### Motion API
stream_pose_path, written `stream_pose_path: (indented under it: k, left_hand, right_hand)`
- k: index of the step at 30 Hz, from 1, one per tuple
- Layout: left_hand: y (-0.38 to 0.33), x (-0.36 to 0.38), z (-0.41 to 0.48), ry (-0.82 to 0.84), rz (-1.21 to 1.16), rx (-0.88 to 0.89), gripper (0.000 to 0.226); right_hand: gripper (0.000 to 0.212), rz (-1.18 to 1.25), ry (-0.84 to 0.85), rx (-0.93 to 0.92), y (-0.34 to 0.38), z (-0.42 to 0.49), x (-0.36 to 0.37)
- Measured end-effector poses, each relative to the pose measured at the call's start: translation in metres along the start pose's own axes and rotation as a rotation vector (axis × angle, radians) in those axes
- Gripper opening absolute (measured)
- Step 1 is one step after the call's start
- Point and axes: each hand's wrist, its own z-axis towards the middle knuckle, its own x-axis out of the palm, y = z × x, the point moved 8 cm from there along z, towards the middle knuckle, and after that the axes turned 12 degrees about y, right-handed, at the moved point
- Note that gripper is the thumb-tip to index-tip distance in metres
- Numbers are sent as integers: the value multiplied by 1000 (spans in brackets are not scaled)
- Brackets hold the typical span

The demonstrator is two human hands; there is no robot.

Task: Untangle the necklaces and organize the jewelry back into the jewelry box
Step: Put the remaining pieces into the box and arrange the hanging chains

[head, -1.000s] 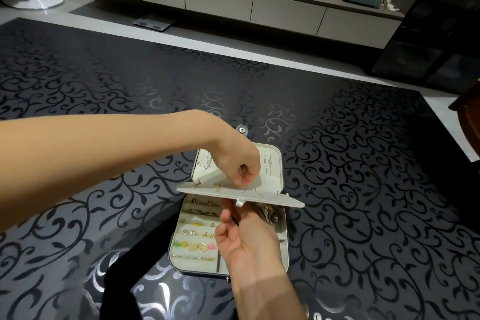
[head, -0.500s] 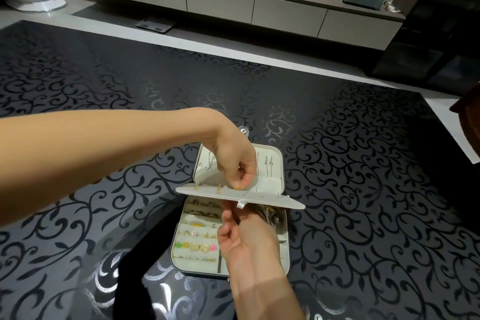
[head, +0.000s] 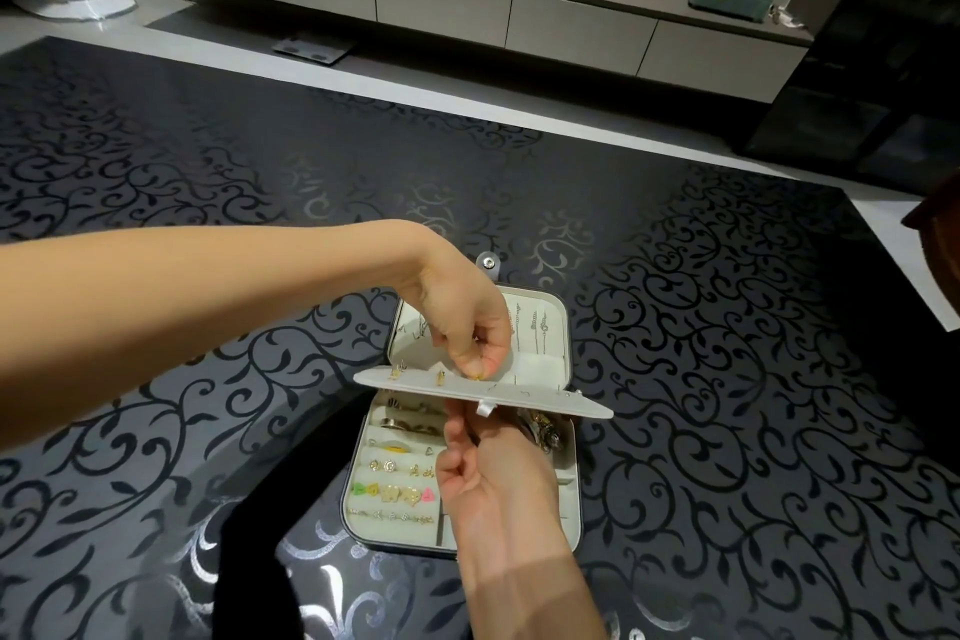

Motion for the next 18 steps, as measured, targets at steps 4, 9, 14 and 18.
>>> stream_pose_path:
  k: [4, 9, 14, 18]
  left_hand:
    - [-8, -5, 3, -17, 149, -51, 23]
    - [-10, -3, 4, -5, 166, -64, 23]
    - [-15, -5, 5, -68, 365, -158, 6]
    - [-17, -11, 4, -123, 323, -177, 3]
  right_hand:
    - [30, -6, 5, 20, 0, 0, 1]
    - [24, -13, 4, 27, 0, -2, 1]
    - [30, -9, -28, 6, 0, -1, -1]
    - [24, -29, 4, 1, 2, 2, -1]
